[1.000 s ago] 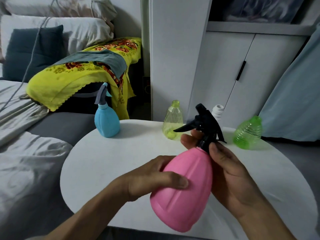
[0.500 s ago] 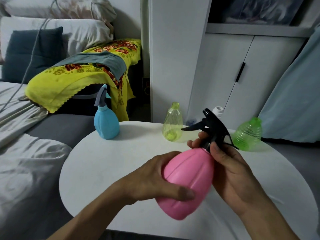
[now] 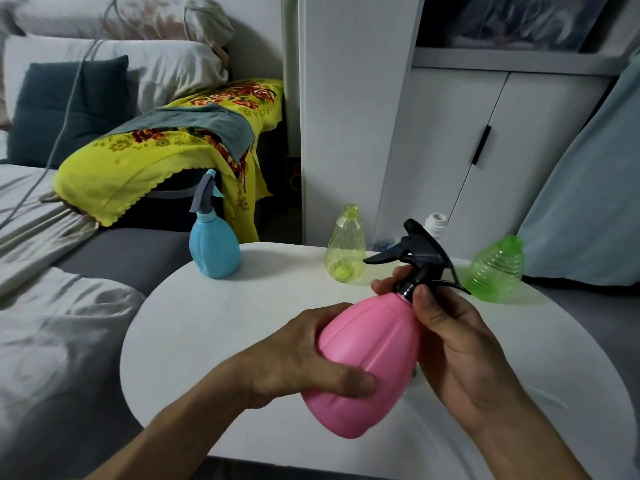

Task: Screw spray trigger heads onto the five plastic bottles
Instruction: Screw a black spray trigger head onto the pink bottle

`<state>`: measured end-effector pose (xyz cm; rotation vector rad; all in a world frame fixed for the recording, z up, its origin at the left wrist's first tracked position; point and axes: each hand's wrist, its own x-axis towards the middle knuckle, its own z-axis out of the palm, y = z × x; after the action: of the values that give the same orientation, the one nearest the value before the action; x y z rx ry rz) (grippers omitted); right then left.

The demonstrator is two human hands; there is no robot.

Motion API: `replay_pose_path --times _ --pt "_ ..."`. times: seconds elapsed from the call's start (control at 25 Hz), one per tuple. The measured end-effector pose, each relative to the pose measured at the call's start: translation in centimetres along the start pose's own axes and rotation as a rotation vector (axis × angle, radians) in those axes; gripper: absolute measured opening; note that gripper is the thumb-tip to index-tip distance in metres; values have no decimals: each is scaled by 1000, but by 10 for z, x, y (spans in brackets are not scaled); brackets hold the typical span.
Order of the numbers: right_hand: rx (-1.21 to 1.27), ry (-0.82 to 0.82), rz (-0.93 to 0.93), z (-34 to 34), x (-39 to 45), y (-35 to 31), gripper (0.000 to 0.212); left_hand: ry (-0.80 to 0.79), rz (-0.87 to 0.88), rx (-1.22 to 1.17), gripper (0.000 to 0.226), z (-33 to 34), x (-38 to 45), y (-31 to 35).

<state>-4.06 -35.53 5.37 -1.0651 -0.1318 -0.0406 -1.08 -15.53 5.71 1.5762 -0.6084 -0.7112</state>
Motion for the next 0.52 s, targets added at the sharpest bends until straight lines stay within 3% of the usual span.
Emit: replay_pose_path --times 0.08,0.24,0.44,0.52 --pt "-20 21 9 0 1 -1 22 23 -4 26 67 2 2 -1" --pt "-23 126 -42 -2 4 1 20 241 58 187 78 8 8 -5" --pt "75 19 13 -6 6 1 28 85 -7 54 74 5 10 -8" --pt "20 4 -10 -7 6 1 28 95 14 61 73 4 9 -8"
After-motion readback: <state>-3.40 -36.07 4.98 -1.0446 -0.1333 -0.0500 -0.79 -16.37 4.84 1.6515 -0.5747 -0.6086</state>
